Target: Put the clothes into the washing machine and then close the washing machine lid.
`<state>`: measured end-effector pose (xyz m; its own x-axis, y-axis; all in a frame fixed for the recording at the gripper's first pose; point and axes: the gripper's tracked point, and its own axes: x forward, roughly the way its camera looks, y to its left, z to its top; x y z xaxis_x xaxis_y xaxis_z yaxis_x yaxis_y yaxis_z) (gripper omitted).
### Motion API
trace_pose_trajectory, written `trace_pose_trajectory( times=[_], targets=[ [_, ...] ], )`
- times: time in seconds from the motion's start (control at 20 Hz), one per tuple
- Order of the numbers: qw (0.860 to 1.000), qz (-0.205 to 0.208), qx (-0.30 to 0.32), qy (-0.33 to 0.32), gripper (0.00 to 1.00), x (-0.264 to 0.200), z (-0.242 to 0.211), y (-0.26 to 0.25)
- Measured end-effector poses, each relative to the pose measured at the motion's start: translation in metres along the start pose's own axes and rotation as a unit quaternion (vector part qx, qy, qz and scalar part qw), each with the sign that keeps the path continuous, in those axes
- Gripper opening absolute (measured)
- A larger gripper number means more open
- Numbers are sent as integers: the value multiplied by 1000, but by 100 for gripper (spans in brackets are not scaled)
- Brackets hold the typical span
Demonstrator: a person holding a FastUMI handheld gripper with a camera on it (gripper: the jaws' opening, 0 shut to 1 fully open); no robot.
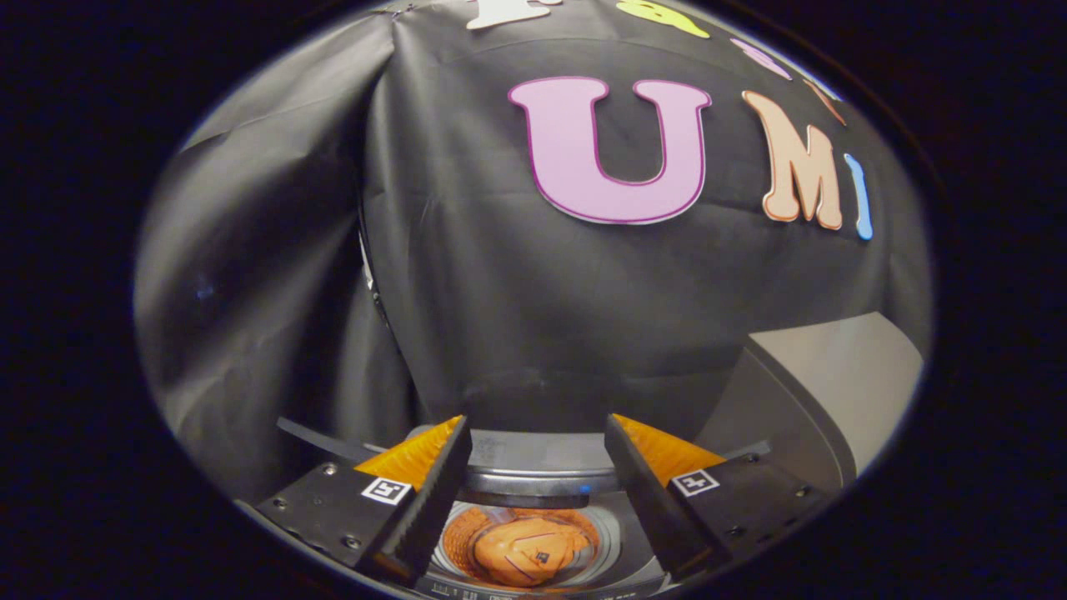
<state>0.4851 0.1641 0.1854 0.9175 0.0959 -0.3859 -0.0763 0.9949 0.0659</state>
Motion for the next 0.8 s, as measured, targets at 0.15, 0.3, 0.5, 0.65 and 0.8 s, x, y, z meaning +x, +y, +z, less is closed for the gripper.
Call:
trace_pose_trajectory(
  times=[0.15, 0.3, 0.5, 0.65, 0.8],
  targets=[
    [1000, -6, -23, -2, 98, -8, -15, -2],
    [999, -1, -42, -3, 97, -18, -36, 0],
    [997, 26, -44, -49, 96, -47, -43, 3],
    [996, 50, -47, -62, 95, -72, -55, 6],
    [993, 65, -65, -73, 95, -102, -68, 8]
  ],
)
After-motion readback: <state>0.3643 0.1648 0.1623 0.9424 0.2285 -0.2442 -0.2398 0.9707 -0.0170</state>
